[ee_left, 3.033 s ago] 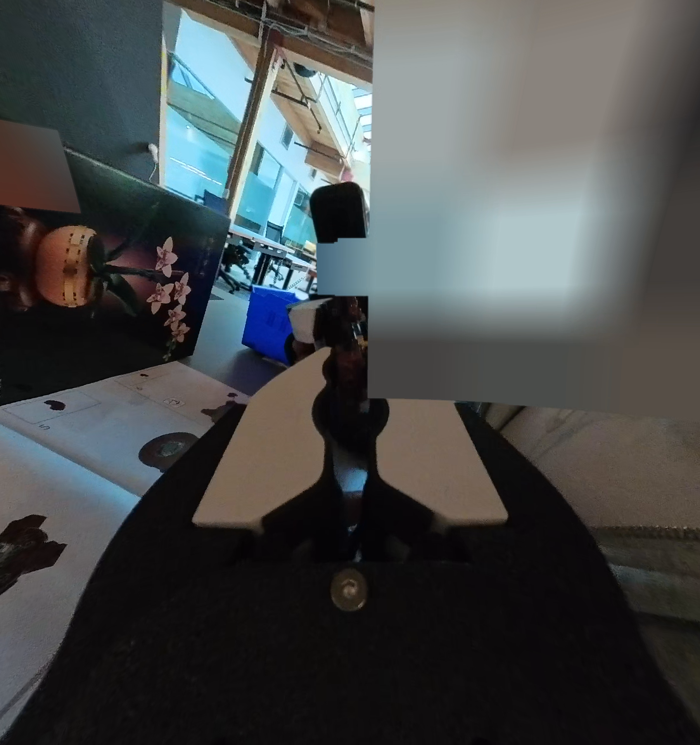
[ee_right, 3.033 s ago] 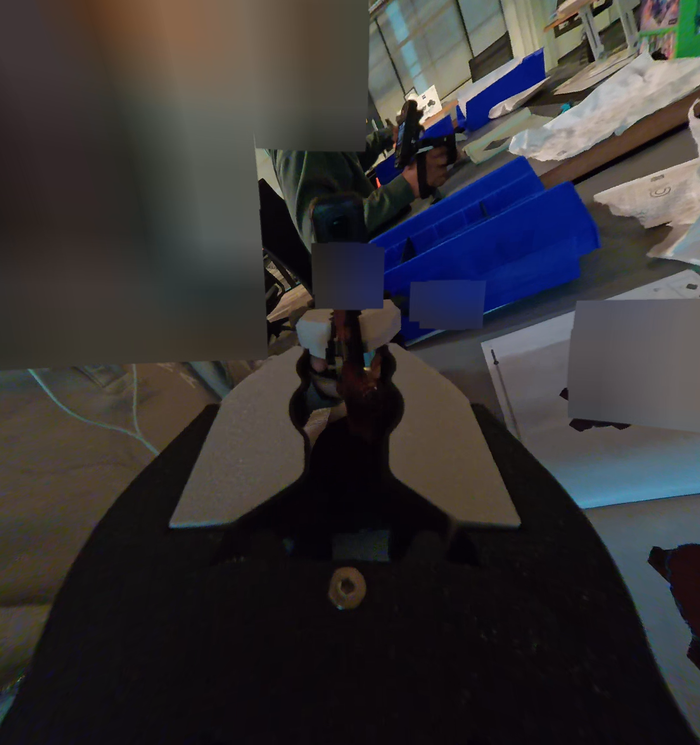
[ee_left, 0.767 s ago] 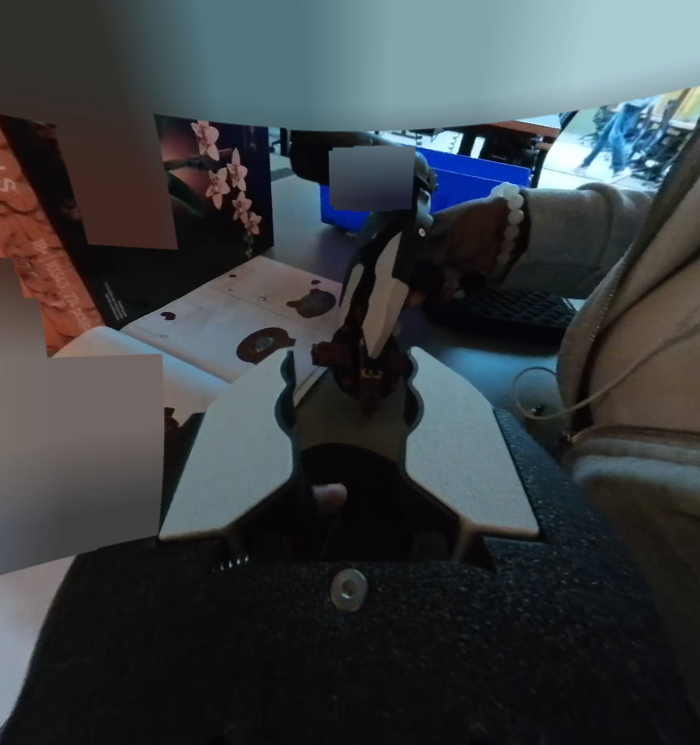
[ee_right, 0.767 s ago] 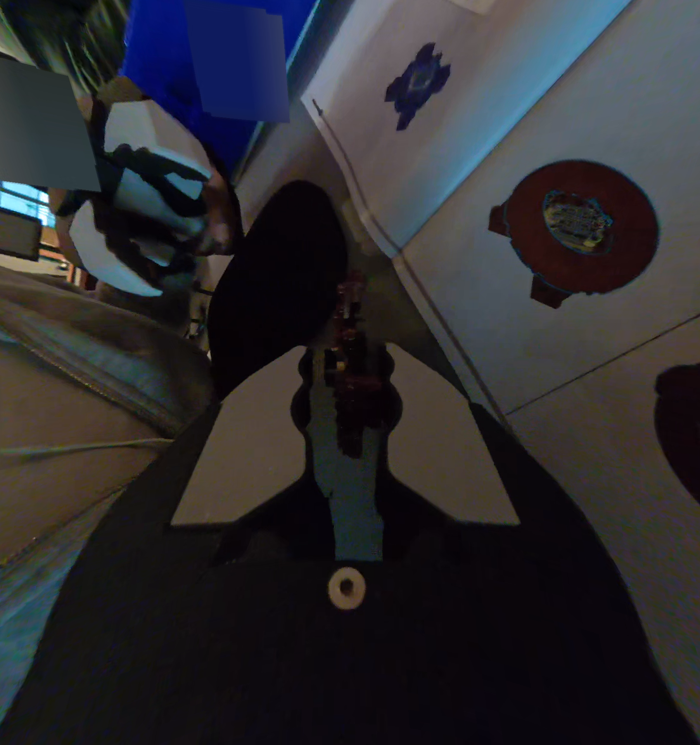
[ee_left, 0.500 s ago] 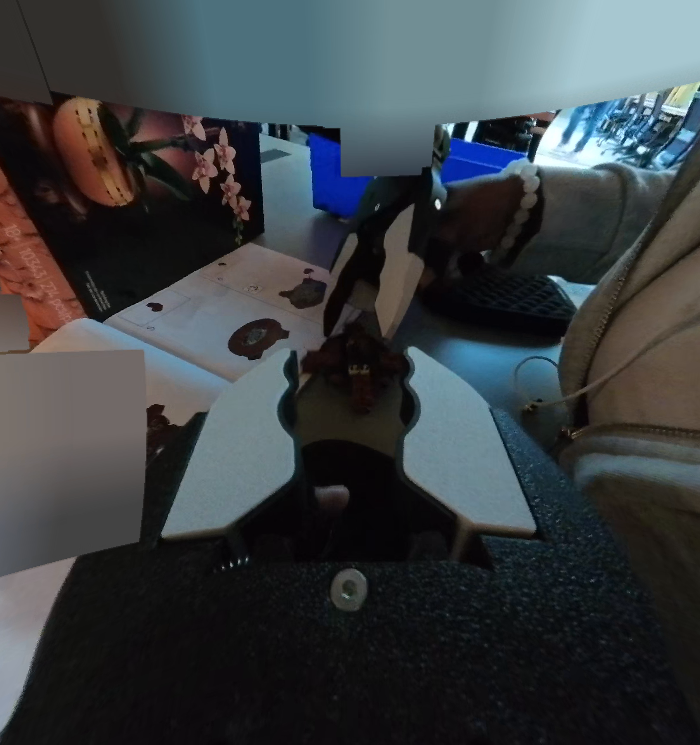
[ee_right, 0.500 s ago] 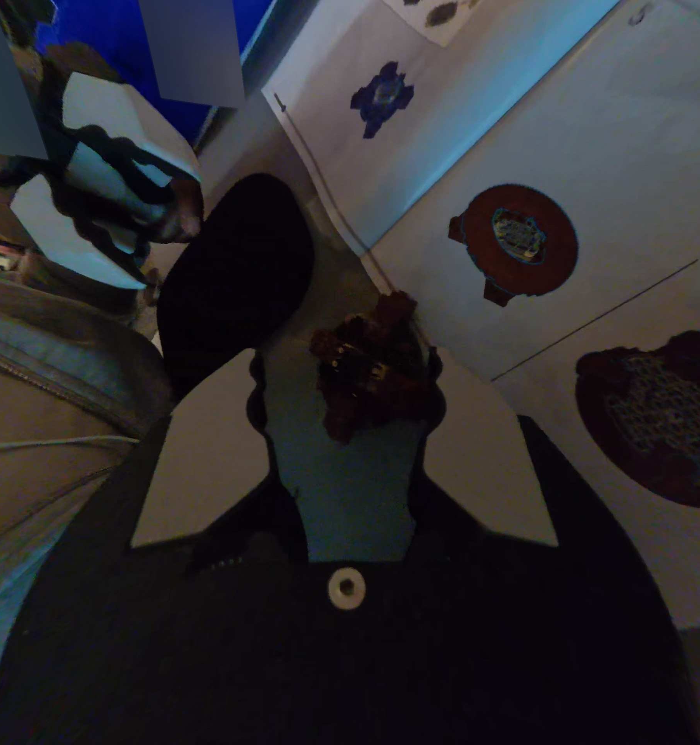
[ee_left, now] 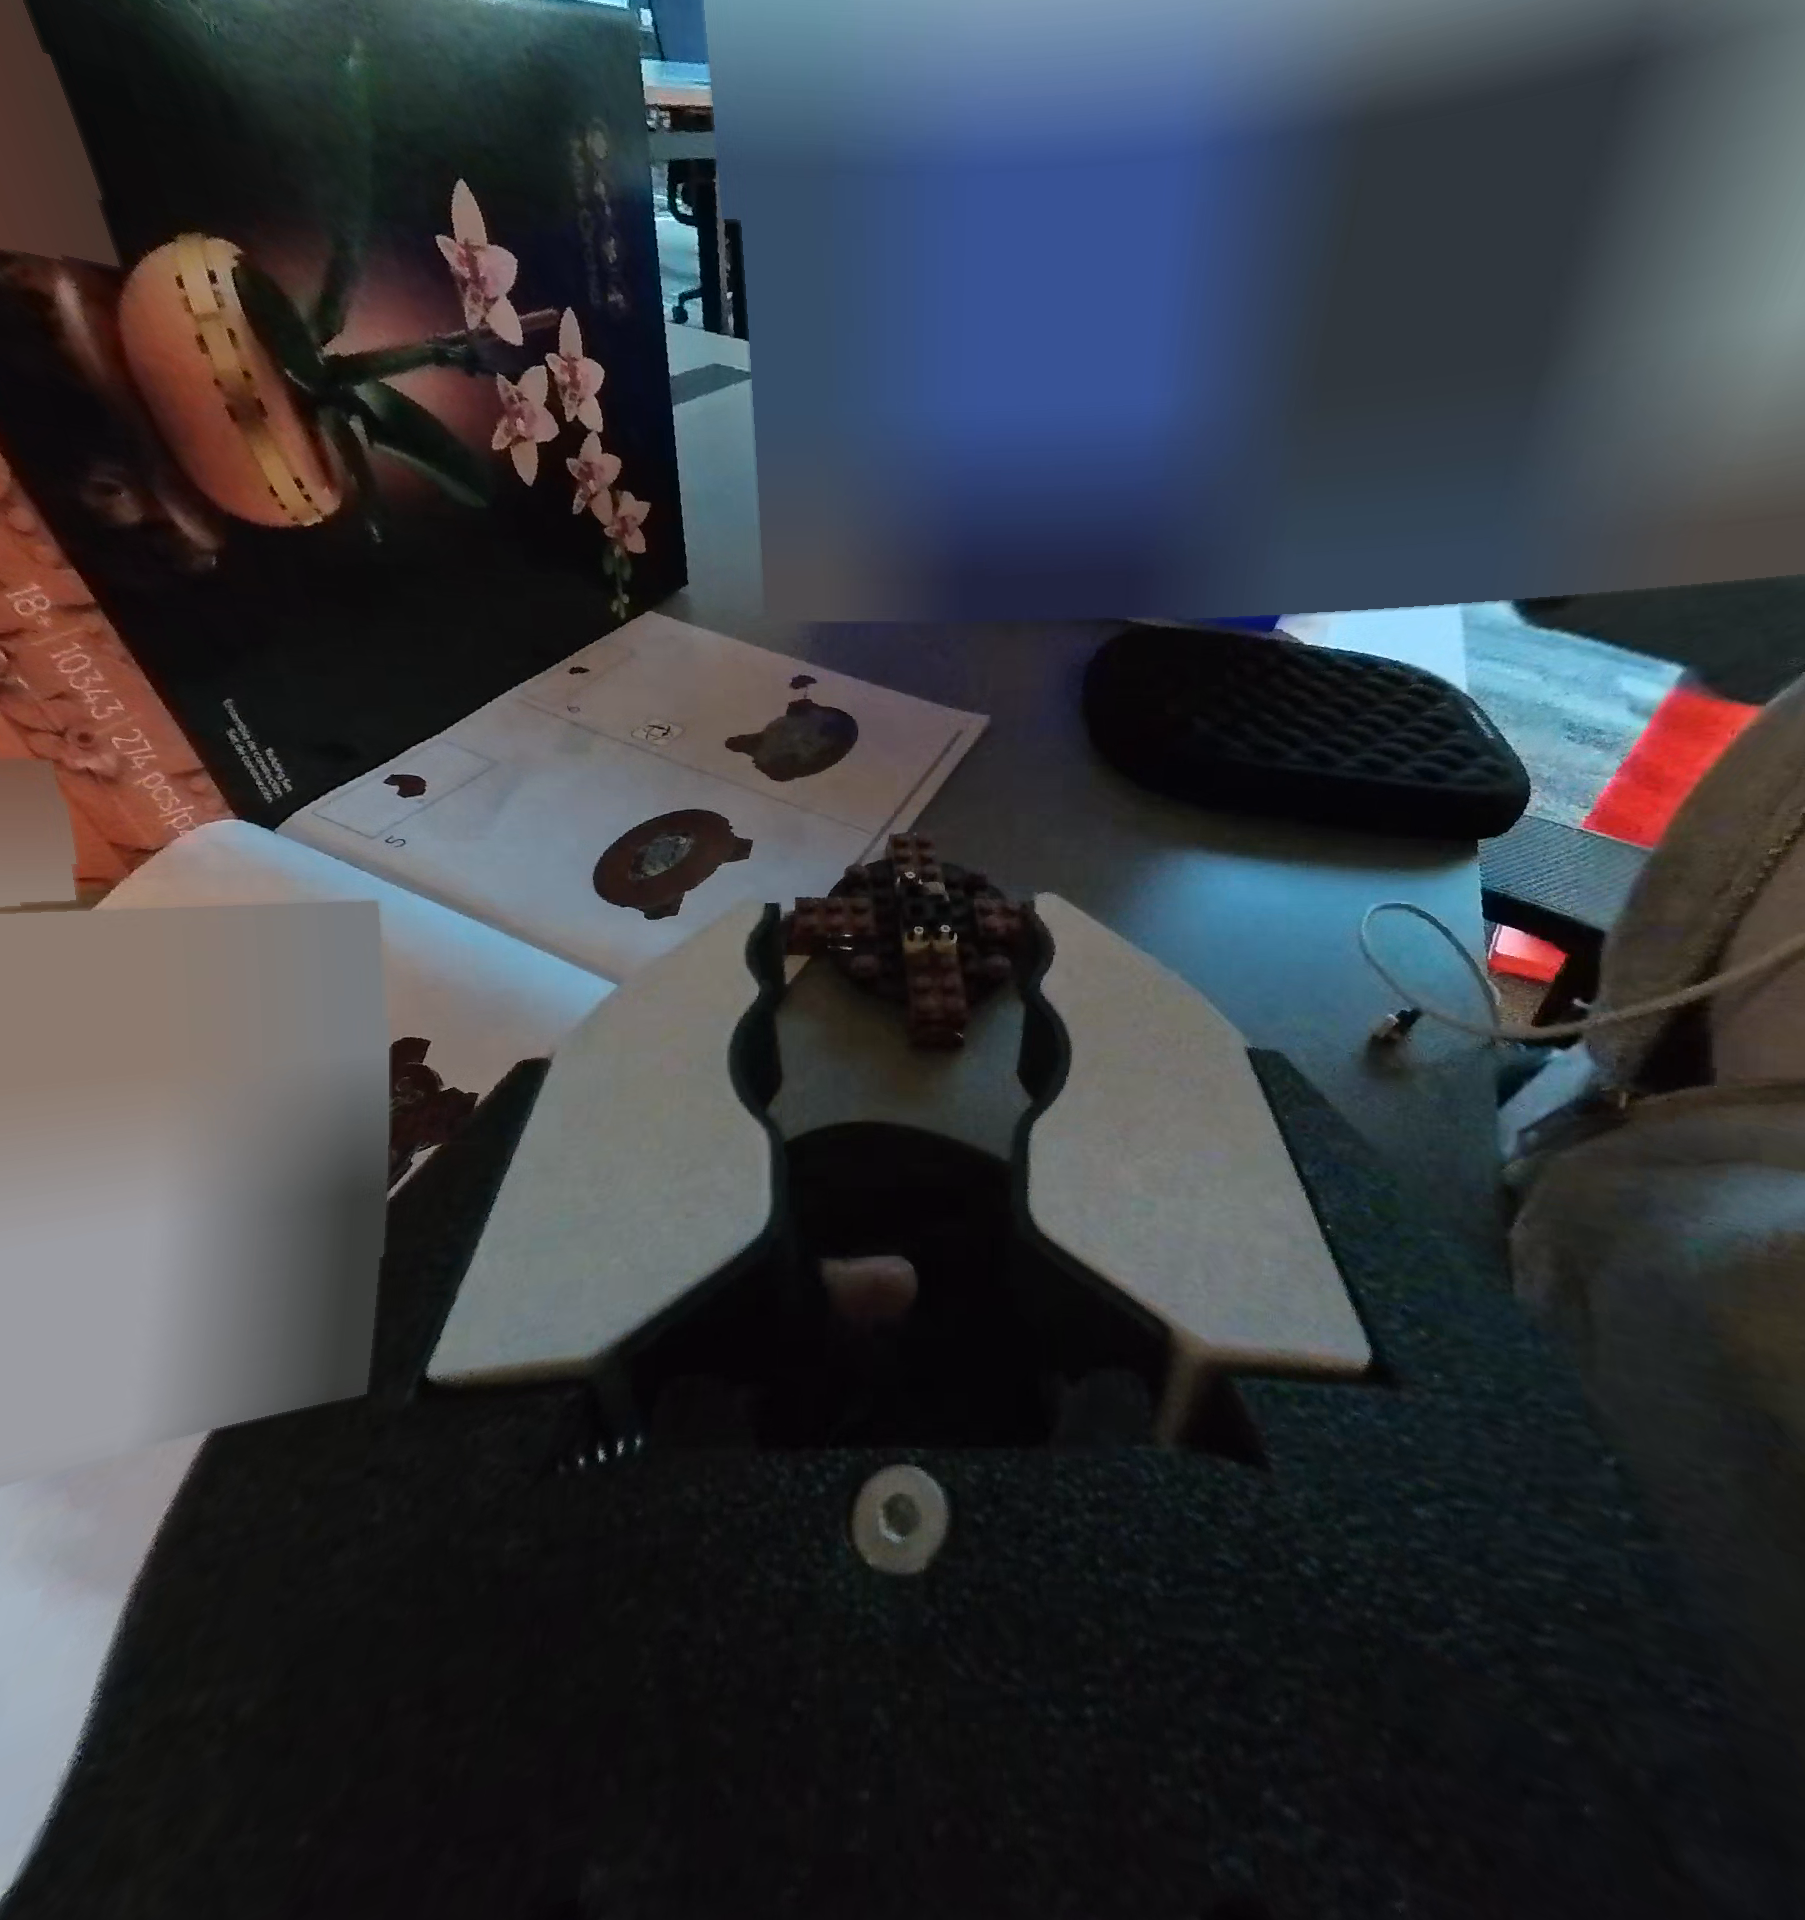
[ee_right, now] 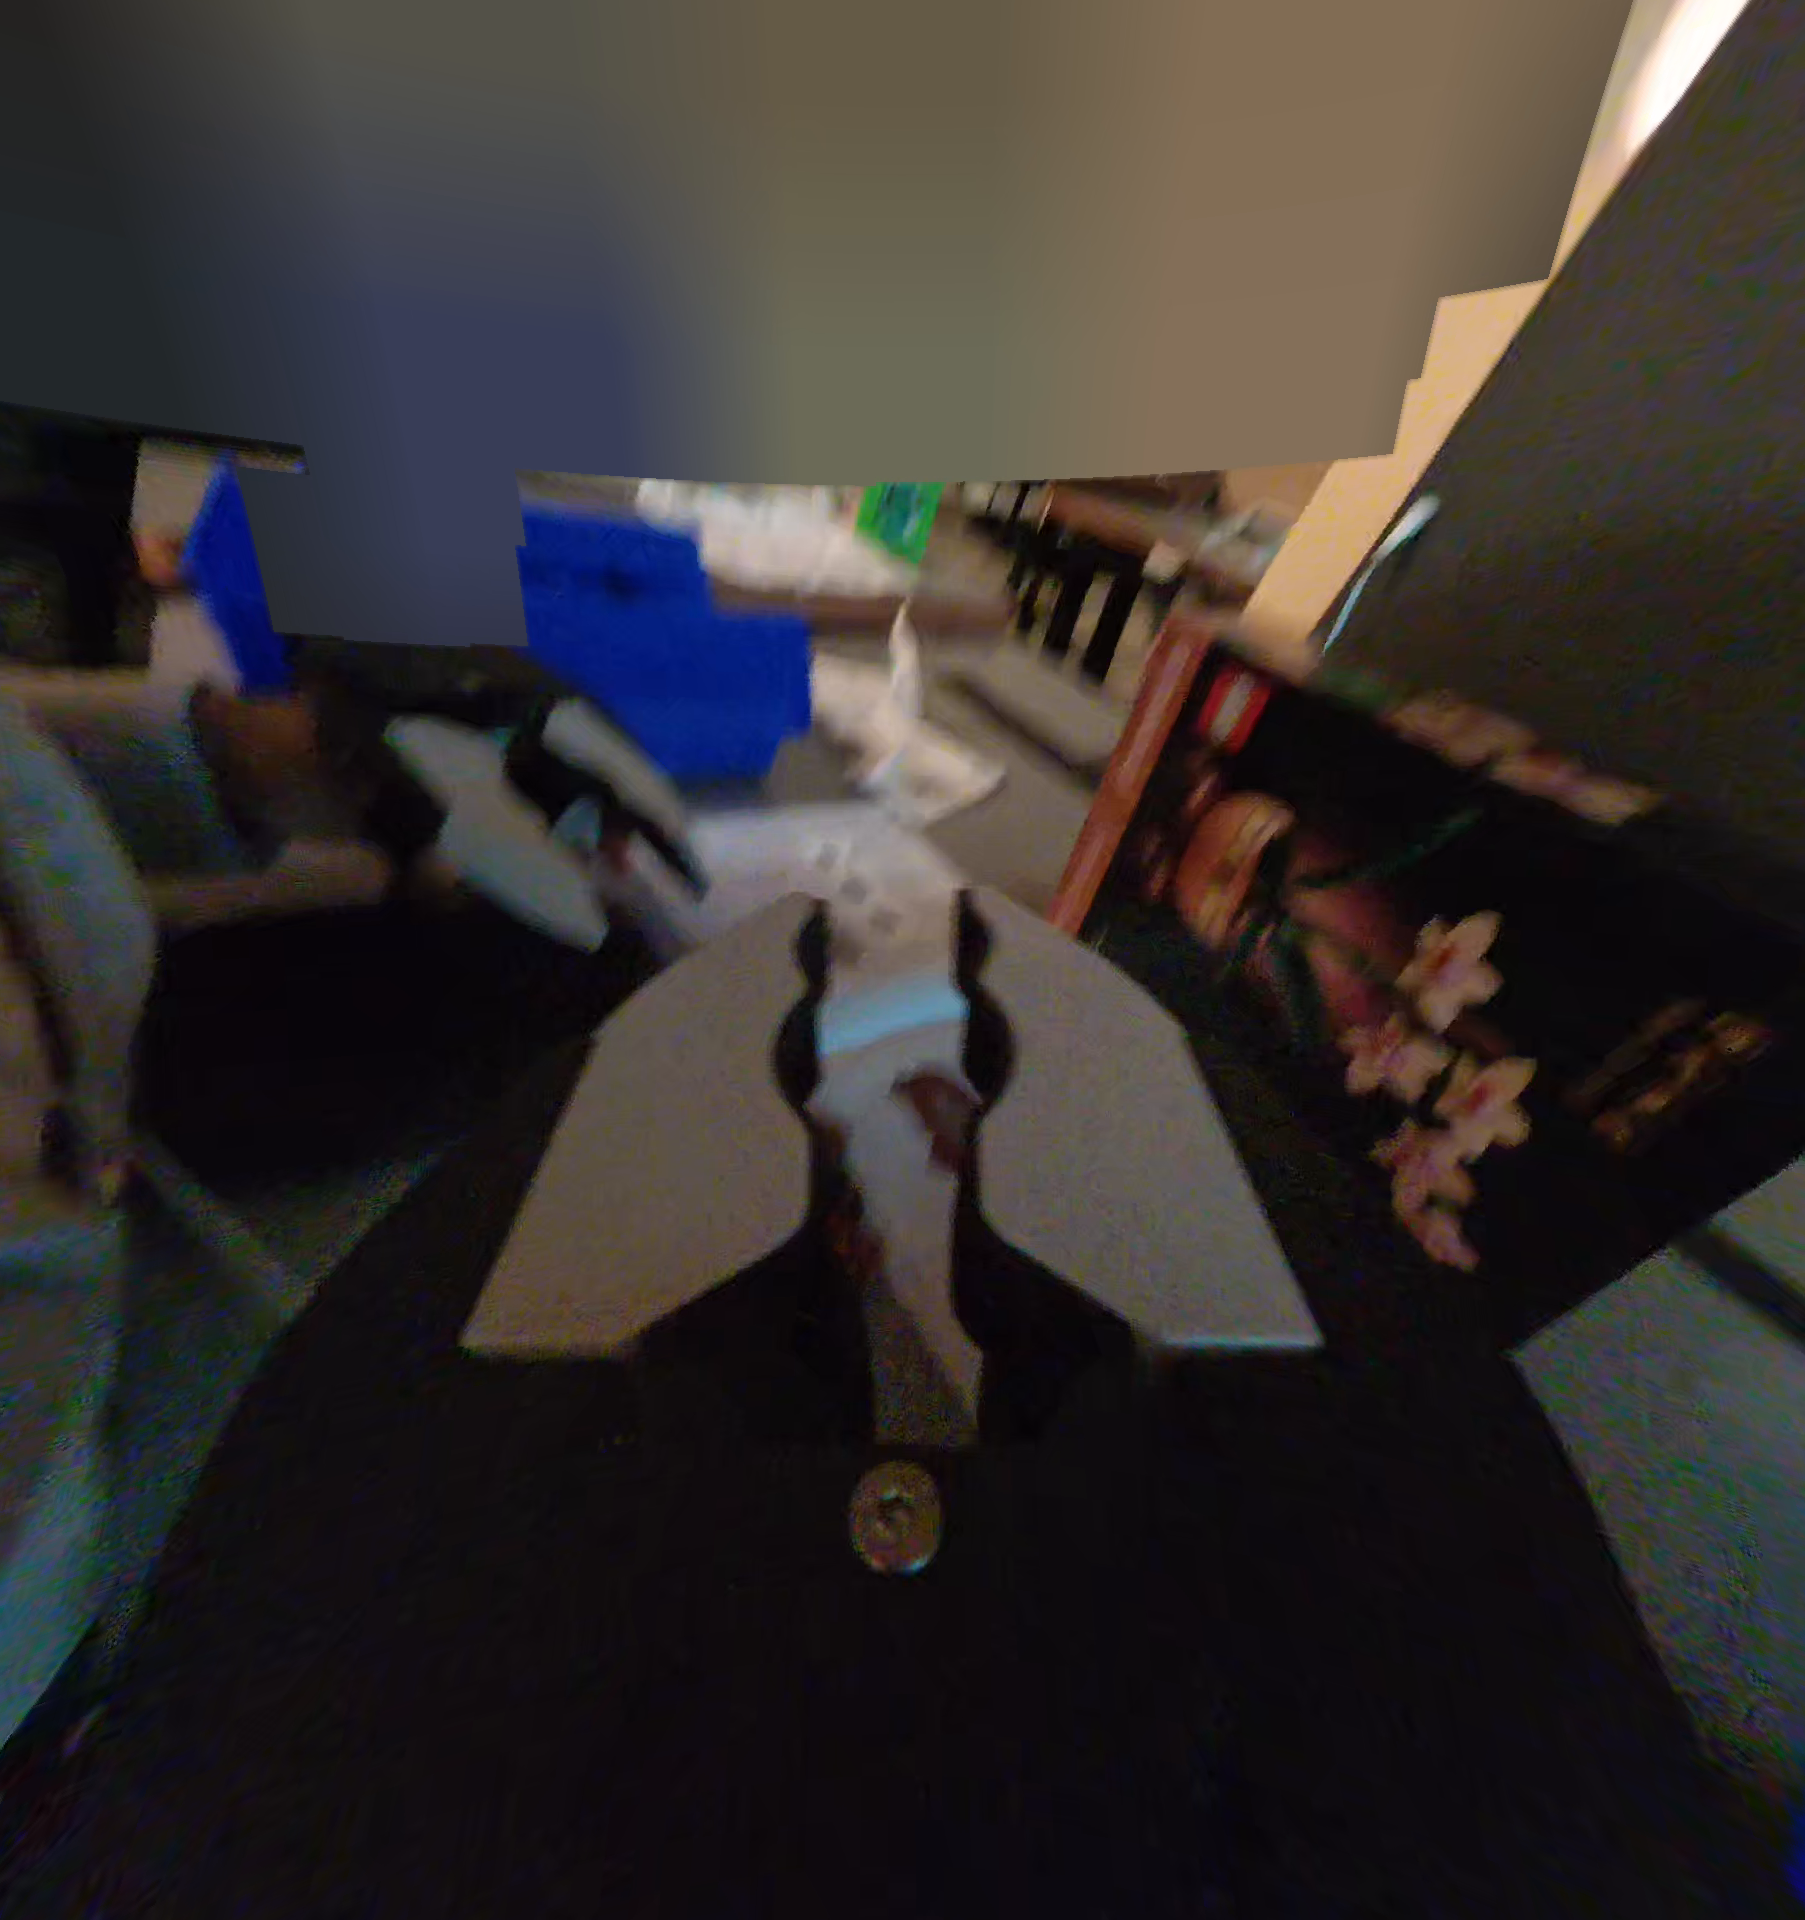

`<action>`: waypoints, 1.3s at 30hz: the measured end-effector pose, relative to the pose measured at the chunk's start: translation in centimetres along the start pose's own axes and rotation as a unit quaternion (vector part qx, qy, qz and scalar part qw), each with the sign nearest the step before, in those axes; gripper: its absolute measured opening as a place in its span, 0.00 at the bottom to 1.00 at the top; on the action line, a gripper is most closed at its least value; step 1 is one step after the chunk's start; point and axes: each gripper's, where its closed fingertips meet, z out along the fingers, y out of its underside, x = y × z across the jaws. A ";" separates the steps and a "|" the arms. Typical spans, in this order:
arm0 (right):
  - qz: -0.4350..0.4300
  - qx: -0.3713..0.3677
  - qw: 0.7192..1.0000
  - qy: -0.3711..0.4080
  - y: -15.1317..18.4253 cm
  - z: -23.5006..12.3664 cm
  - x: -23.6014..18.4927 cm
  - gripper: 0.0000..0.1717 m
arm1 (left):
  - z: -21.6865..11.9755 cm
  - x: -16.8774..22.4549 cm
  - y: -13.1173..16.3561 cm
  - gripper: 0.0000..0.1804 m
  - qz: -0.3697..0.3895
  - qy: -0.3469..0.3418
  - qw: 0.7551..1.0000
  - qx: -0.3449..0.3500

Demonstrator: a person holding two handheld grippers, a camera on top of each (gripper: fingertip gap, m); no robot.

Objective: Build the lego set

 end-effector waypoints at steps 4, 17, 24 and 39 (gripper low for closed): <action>0.015 -0.206 0.977 -0.058 5.7 -2.7 -4.1 0.04 | -0.1 0.3 0.1 0.23 0.013 0.002 1.000 0.000; 0.062 -0.313 0.921 -0.226 10.3 -5.3 -15.1 0.07 | 0.7 0.8 1.2 0.21 0.071 -0.021 0.997 -0.038; 0.016 -0.391 0.905 -0.168 13.5 -4.9 -14.4 0.06 | 0.7 0.8 1.2 0.21 0.085 -0.032 0.995 -0.036; 0.127 -0.328 0.889 -0.294 9.5 -5.9 -13.9 0.02 | 0.6 0.8 0.9 0.21 0.045 -0.004 0.998 -0.031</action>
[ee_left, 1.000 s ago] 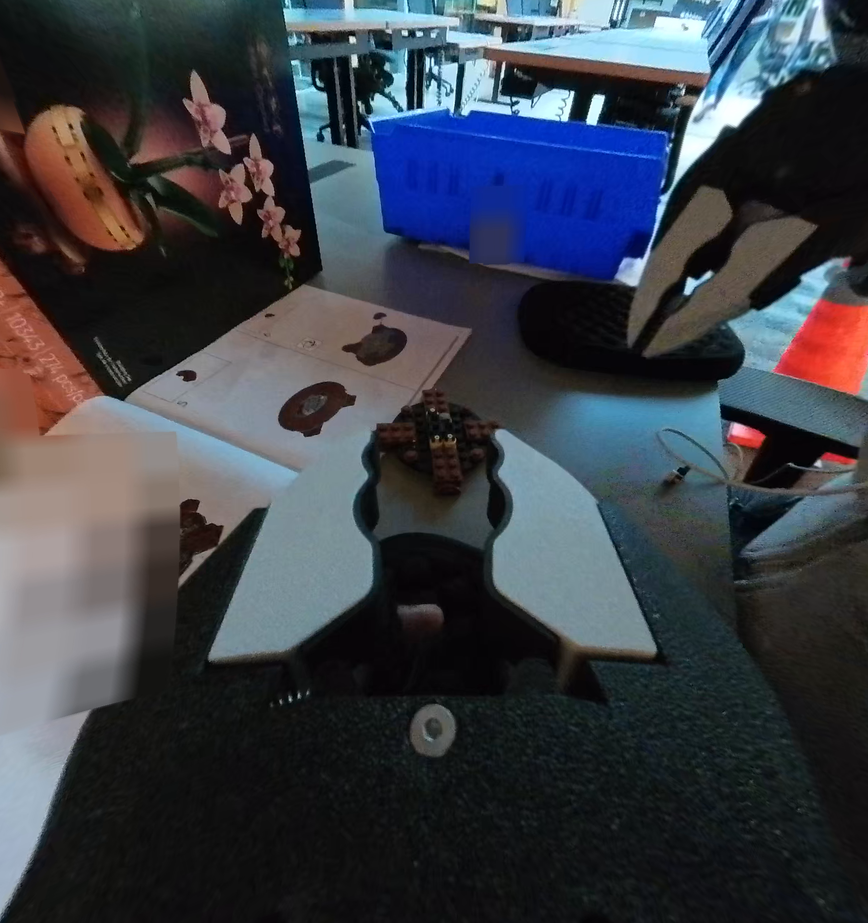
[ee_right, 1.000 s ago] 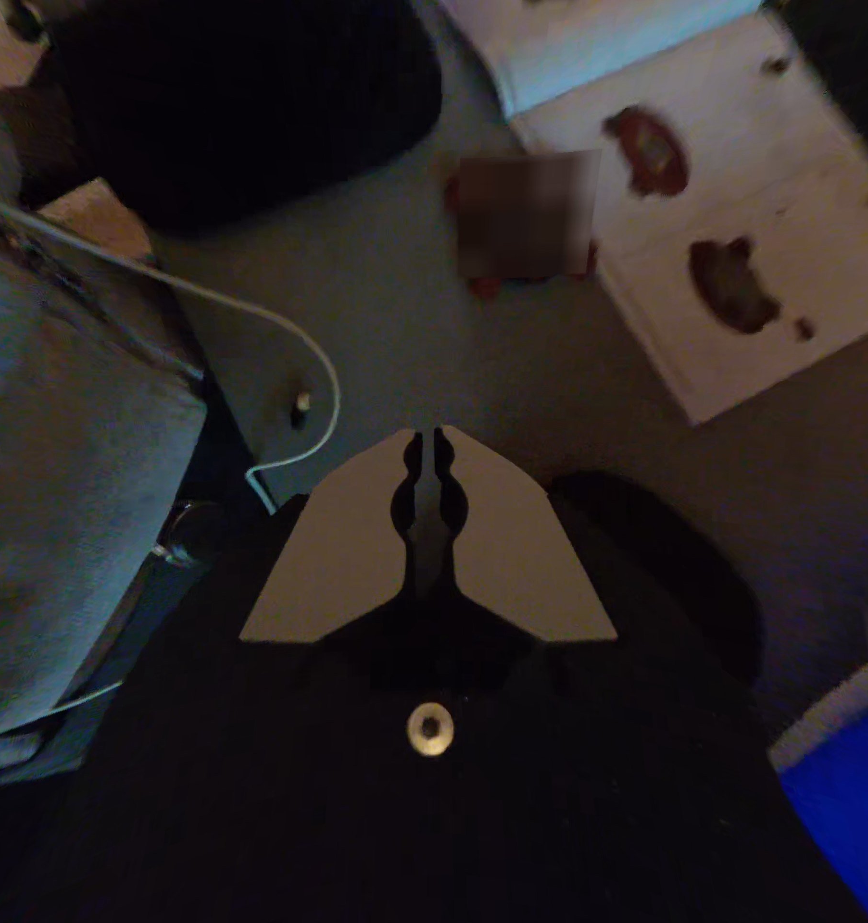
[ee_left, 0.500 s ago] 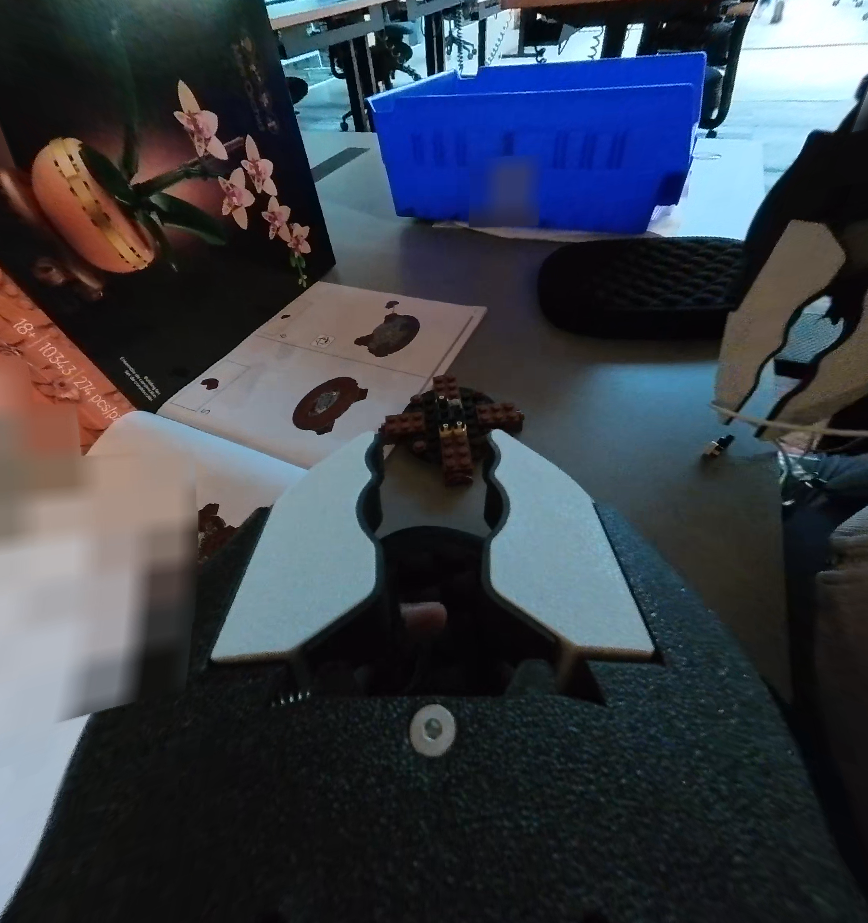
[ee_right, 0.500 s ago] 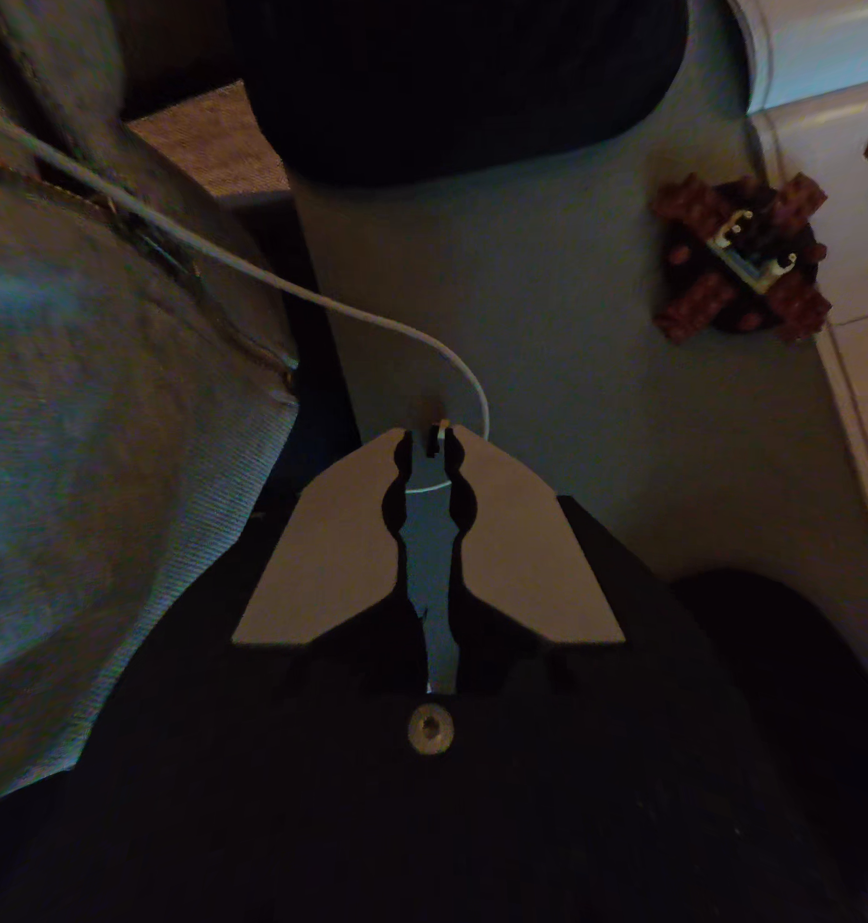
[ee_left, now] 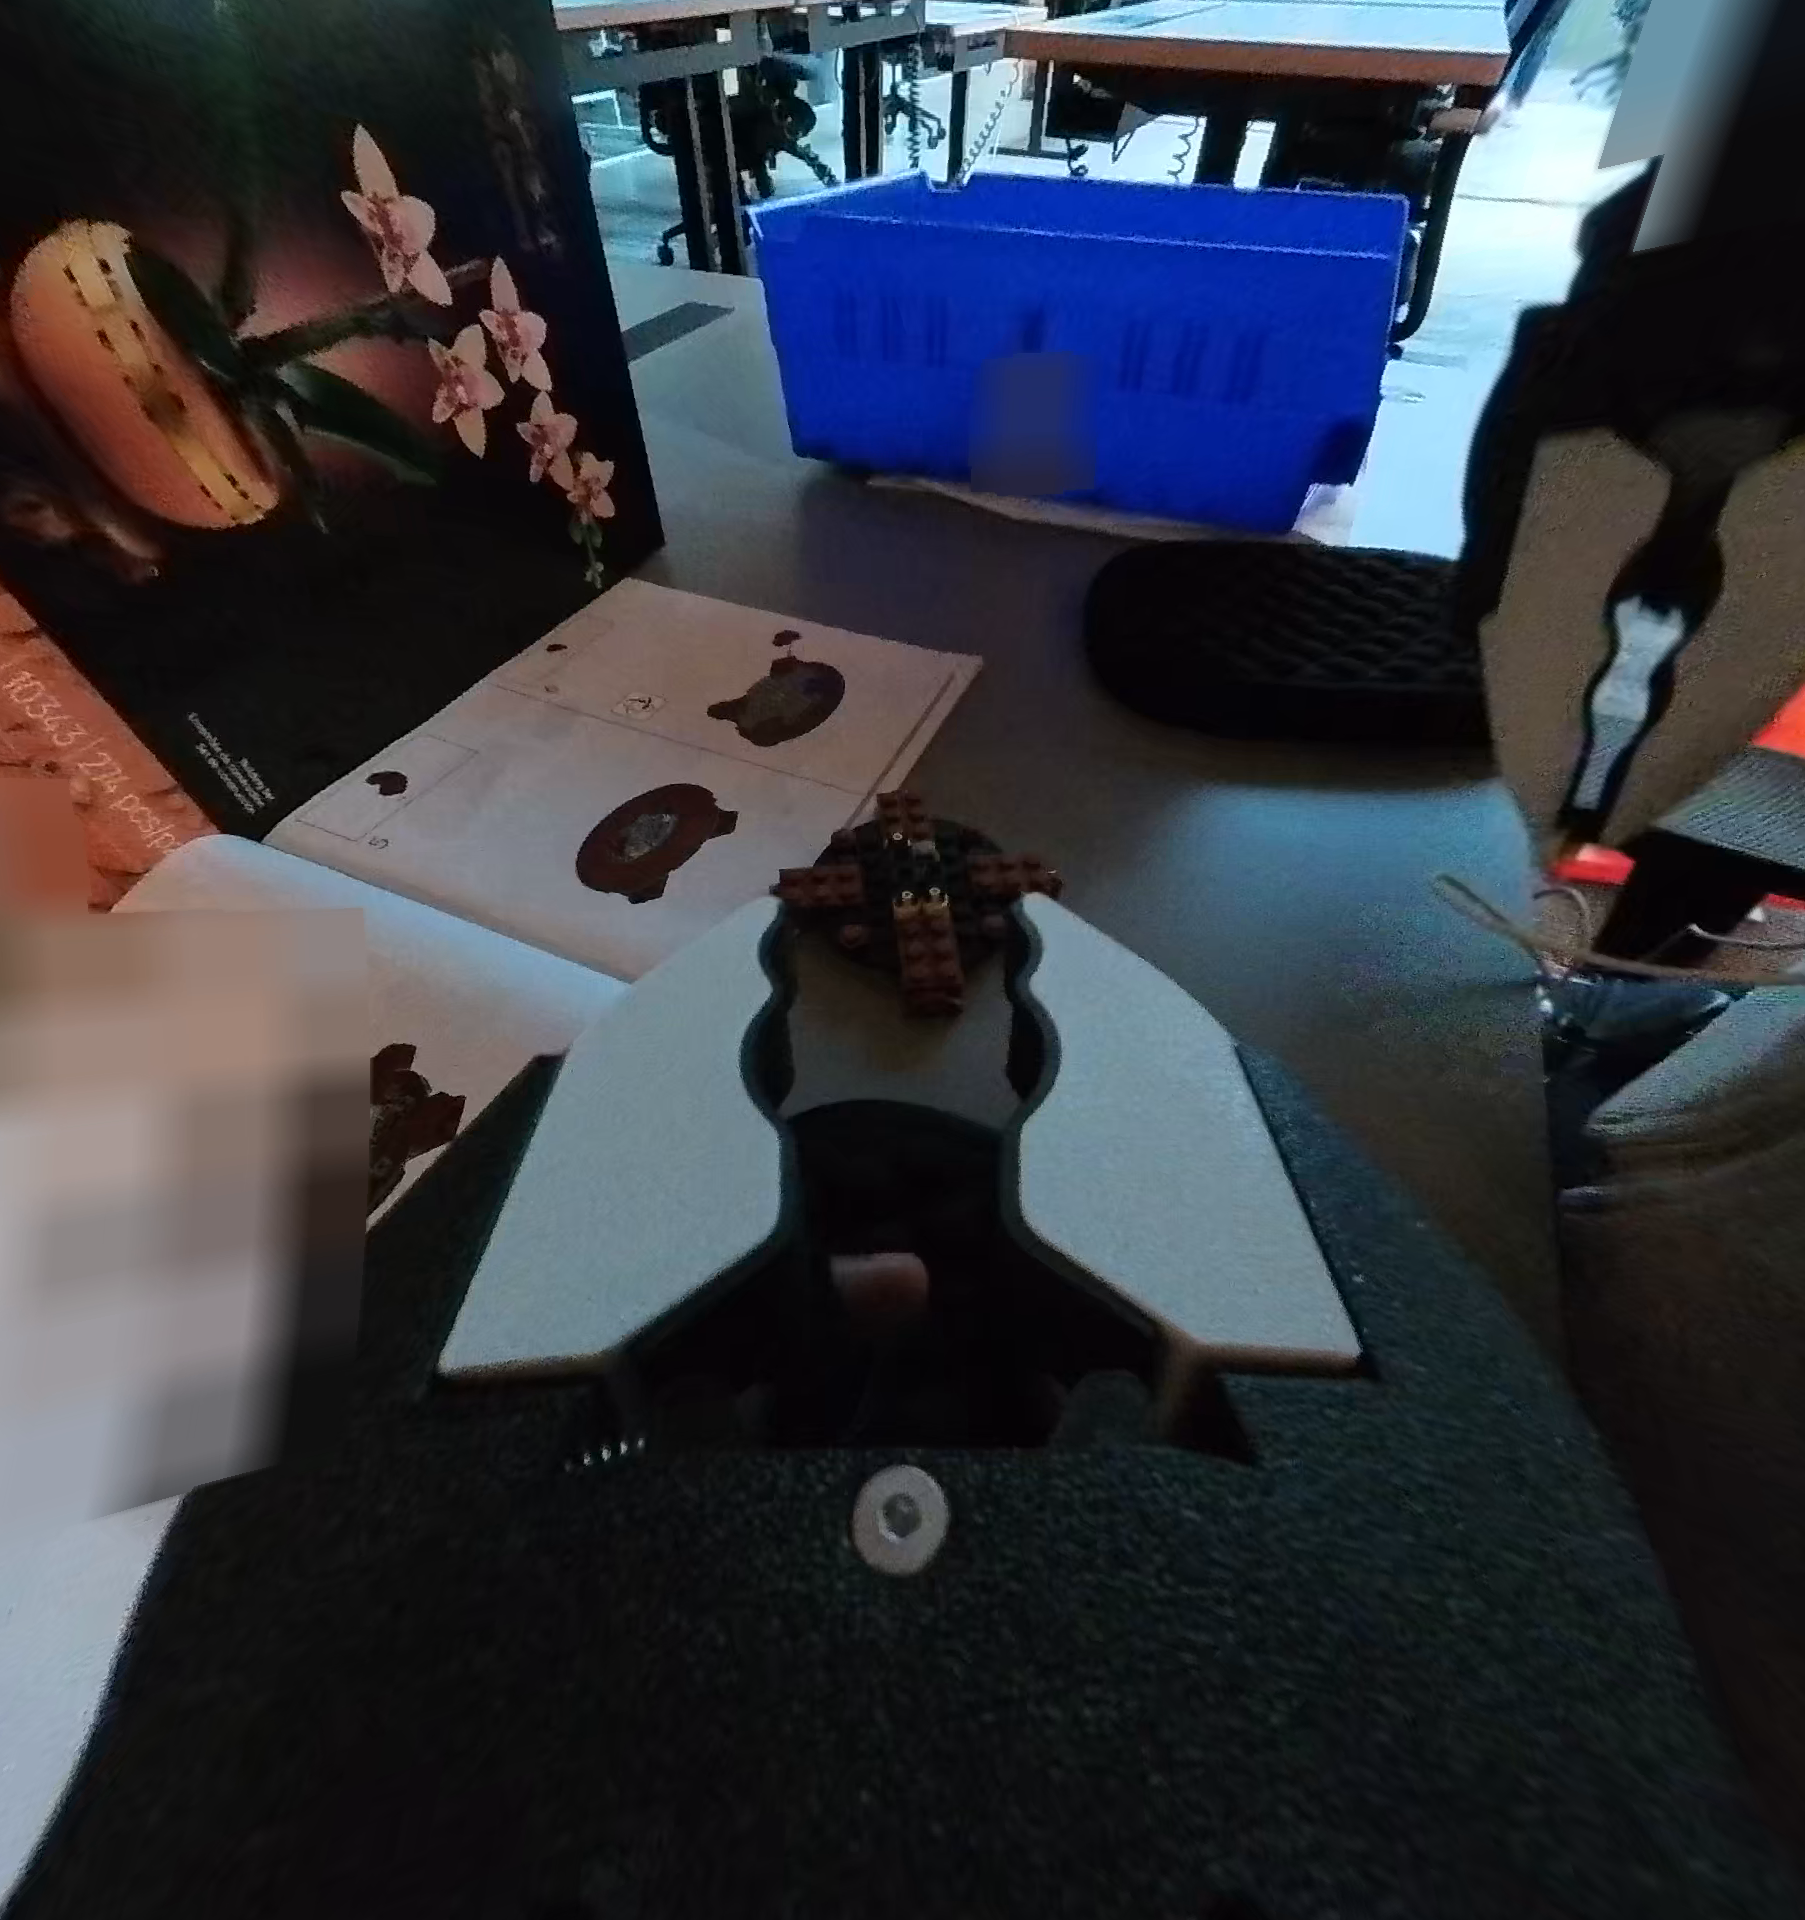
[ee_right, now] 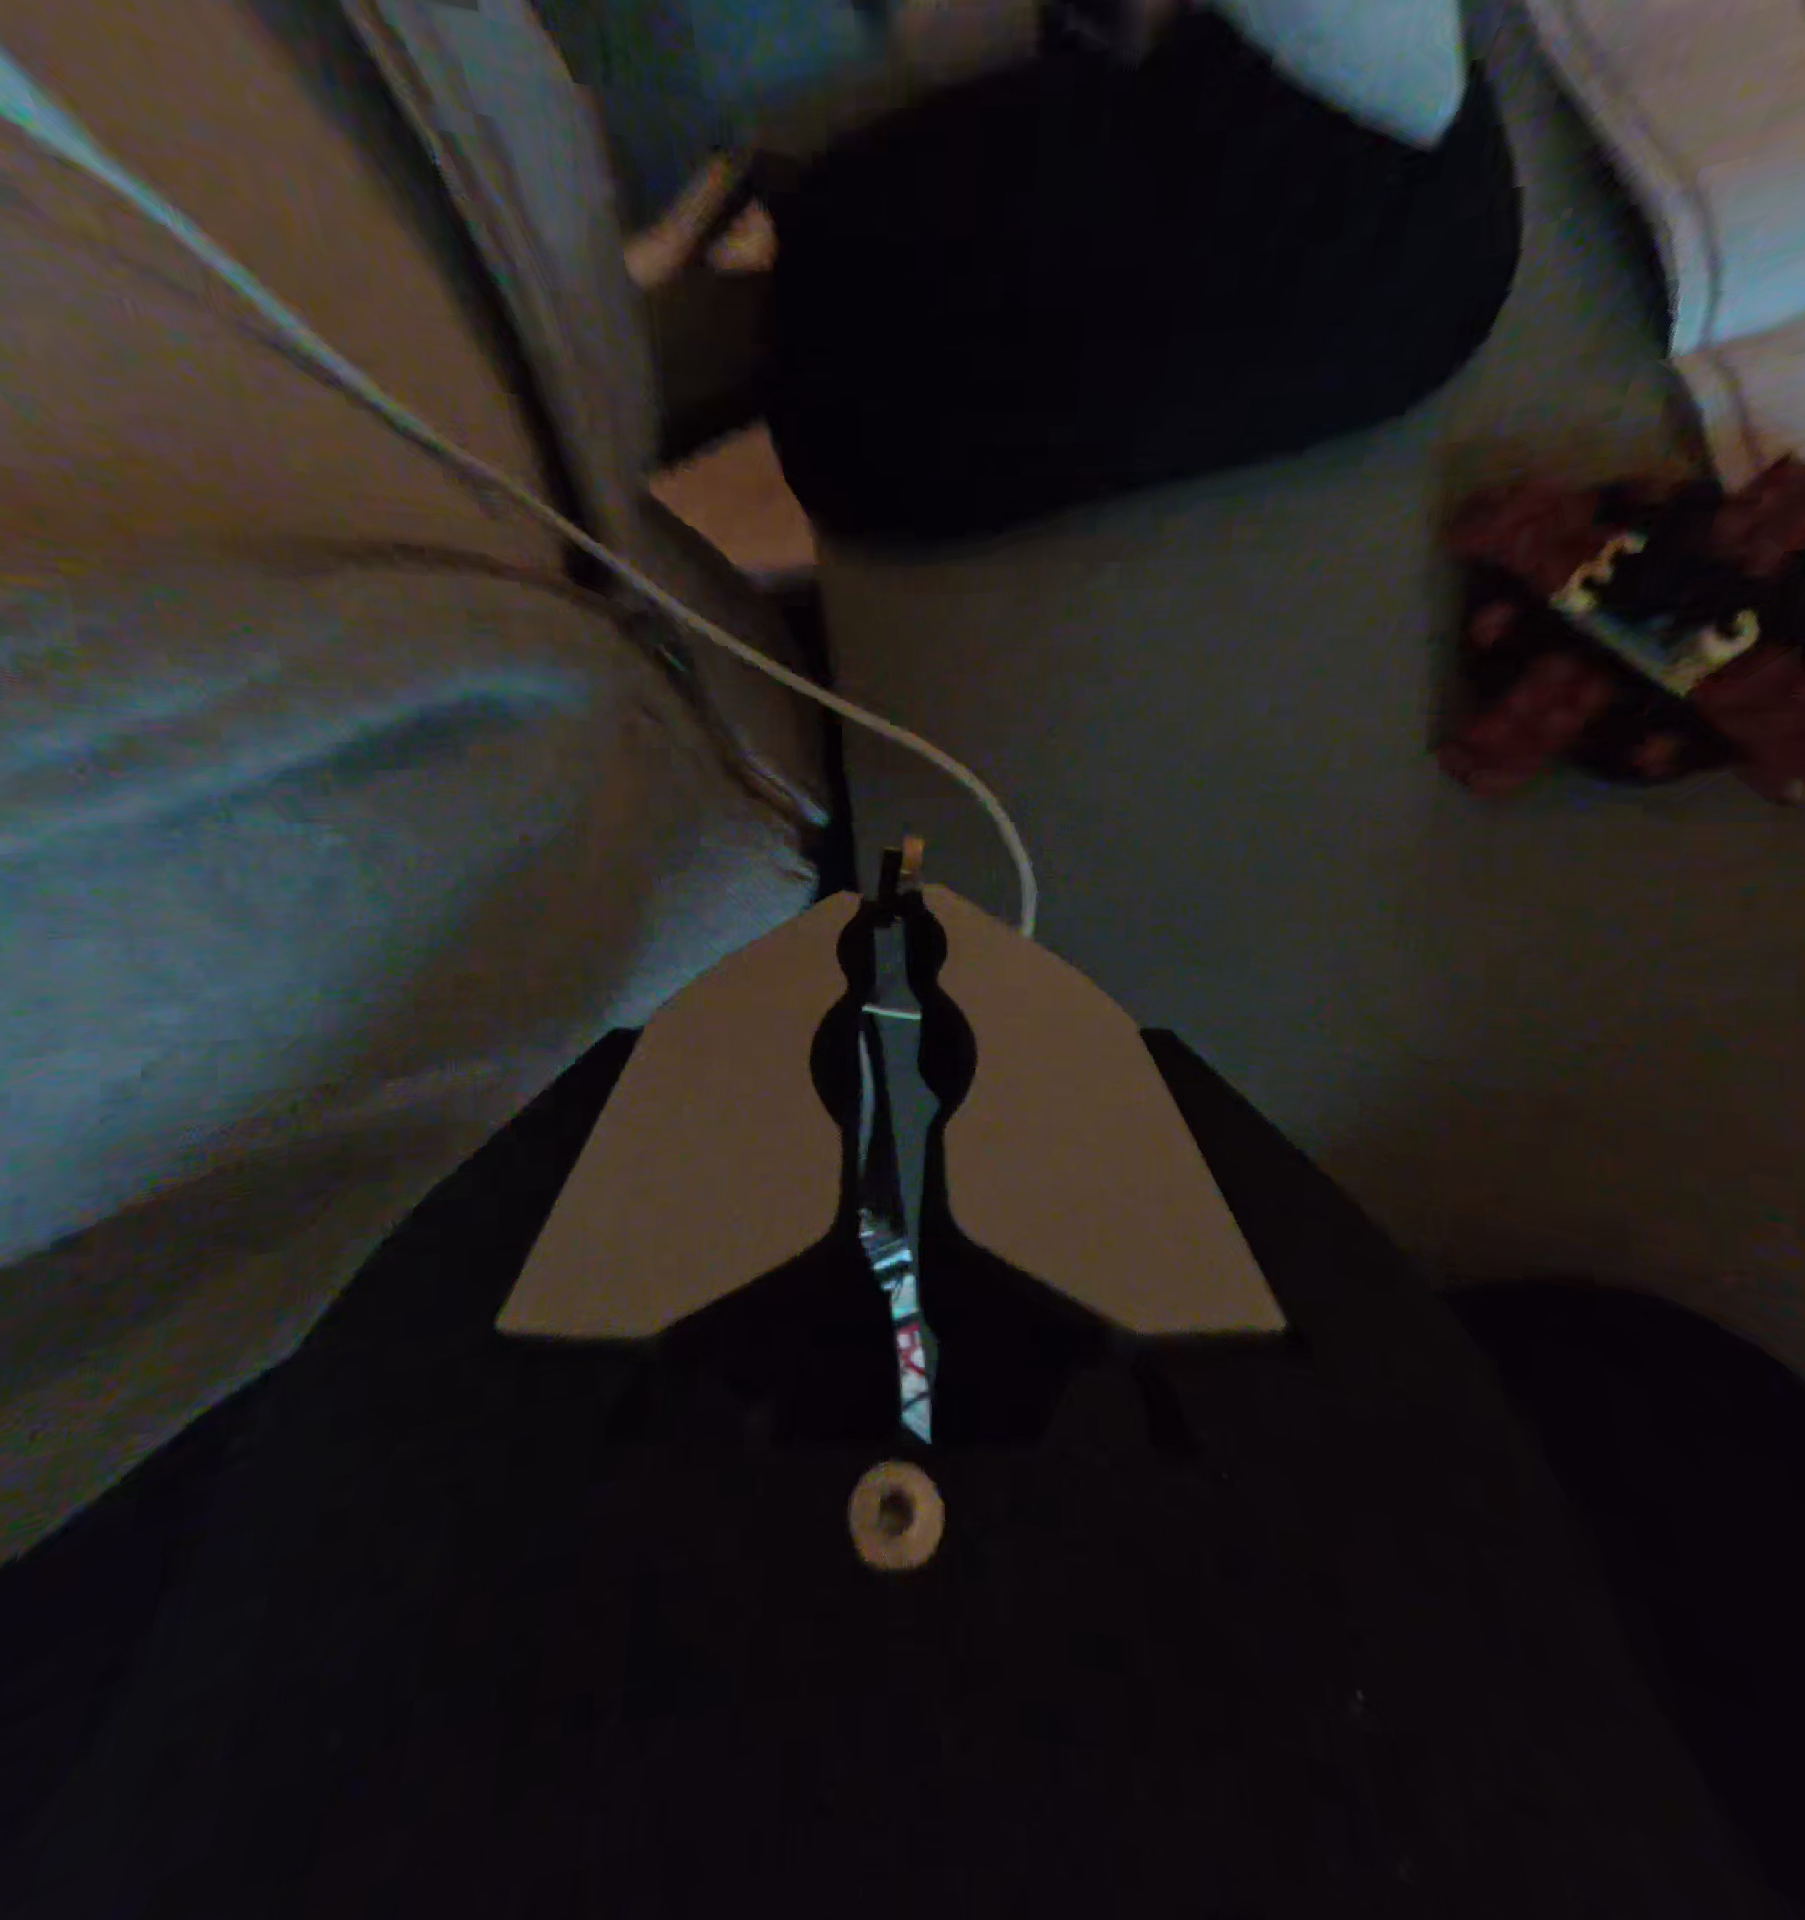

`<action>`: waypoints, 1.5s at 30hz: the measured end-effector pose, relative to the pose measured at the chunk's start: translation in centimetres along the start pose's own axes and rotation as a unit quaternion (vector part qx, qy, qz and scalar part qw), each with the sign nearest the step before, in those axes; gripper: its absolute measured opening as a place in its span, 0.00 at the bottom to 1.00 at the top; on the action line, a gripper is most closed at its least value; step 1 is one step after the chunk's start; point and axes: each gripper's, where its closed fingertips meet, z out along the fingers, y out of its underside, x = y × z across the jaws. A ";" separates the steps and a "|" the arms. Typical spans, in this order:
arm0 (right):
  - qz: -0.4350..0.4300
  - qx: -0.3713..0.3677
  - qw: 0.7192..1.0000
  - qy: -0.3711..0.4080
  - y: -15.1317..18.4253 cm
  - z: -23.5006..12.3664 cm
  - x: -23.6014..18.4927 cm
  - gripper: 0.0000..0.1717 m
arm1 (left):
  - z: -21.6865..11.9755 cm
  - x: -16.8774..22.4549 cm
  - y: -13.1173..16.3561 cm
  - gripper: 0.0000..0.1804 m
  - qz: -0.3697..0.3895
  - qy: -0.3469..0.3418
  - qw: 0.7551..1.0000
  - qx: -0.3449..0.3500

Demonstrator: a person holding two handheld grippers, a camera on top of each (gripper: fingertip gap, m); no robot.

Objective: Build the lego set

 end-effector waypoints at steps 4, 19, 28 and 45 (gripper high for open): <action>0.027 0.068 0.994 -0.077 -3.7 -4.7 1.6 0.02 | -0.1 0.2 -0.4 0.21 0.005 0.013 1.000 0.008; 0.224 0.081 0.903 -0.358 -7.8 -1.7 11.0 0.02 | 4.7 1.5 -1.5 0.12 0.075 0.168 0.983 -0.009; 0.241 0.081 0.874 -0.414 -8.3 -1.7 10.2 0.02 | 5.1 2.3 -3.9 0.12 0.131 0.205 0.965 0.095; 0.389 0.406 0.804 -0.194 -12.3 -3.0 14.8 0.01 | 4.4 -2.2 -5.3 0.18 0.102 -0.007 0.988 0.113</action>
